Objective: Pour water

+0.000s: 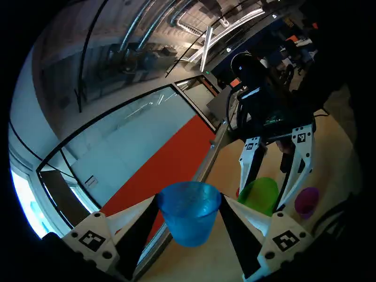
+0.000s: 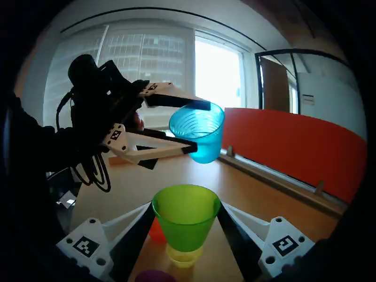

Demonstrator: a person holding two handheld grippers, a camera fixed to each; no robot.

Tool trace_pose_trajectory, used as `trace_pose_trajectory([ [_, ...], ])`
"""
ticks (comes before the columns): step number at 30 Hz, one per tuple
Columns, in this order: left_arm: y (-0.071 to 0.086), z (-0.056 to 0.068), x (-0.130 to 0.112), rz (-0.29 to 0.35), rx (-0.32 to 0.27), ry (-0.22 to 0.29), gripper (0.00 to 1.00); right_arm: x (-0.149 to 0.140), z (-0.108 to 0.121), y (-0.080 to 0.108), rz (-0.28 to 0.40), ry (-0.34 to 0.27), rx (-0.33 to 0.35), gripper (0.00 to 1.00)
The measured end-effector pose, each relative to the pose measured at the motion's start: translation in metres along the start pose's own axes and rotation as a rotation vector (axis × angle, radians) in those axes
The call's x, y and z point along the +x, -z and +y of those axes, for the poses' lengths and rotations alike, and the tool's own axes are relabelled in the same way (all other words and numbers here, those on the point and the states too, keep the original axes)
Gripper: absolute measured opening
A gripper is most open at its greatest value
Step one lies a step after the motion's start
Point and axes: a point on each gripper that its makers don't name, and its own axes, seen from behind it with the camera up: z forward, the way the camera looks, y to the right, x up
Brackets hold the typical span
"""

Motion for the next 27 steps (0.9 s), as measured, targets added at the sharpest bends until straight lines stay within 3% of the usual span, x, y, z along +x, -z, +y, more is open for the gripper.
trace_pose_trajectory([
  [27, -0.0026, 0.0024, 0.0089, 0.017, 0.016, -0.138, 0.87, -0.0012, -0.0062, -0.0055, 0.005, -0.008, 0.019, 0.93],
])
